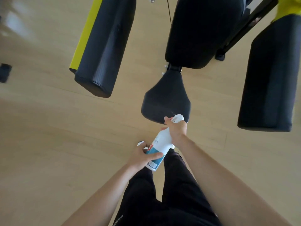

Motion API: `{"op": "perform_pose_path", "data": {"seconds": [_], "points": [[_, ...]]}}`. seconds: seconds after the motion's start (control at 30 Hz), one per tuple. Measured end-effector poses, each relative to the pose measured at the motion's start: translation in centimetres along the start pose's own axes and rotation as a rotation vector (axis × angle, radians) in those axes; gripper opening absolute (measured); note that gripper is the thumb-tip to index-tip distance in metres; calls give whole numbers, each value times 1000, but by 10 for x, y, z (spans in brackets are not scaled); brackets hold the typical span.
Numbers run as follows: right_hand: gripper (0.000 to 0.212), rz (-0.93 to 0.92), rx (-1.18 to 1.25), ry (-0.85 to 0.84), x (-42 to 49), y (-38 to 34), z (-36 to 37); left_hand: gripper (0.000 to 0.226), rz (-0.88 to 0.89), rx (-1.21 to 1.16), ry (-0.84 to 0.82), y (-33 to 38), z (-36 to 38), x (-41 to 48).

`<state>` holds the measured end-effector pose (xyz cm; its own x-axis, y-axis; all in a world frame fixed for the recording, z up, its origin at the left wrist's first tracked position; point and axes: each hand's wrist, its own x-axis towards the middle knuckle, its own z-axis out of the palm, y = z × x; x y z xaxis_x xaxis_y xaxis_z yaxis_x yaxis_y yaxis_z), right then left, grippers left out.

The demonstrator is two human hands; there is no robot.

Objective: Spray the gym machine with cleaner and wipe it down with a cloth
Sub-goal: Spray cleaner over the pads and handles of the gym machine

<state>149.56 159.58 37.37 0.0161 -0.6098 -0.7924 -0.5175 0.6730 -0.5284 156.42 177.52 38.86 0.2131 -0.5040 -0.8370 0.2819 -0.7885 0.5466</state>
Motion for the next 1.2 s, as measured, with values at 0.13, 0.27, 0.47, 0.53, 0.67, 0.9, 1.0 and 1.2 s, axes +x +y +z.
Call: {"op": "perform_pose_path", "data": {"seconds": [0.13,0.27,0.47,0.53,0.67,0.9,1.0,1.2], "points": [[25,38,26,50,21,-1,-5,76,-51,14,-12,4,12,24],[29,39,-36,16,37,-7,-8,81,-59,-24,-9,8,18,37],[24,7,14,-39,54,-24,-20,71,-46,-58,32,26,28,53],[23,19,51,1,61,-31,-27,66,-23,-16,14,38,29,61],[26,50,116,82,71,-41,-41,64,22,107,-29,60,31,74],[31,-27,4,-13,74,-54,-43,66,30,-33,8,57,48,71],[29,-60,-30,-33,73,-56,-38,63,40,-83,35,52,49,68],[34,33,-68,-52,61,-26,-17,66,-18,-123,39,21,39,46]]}}
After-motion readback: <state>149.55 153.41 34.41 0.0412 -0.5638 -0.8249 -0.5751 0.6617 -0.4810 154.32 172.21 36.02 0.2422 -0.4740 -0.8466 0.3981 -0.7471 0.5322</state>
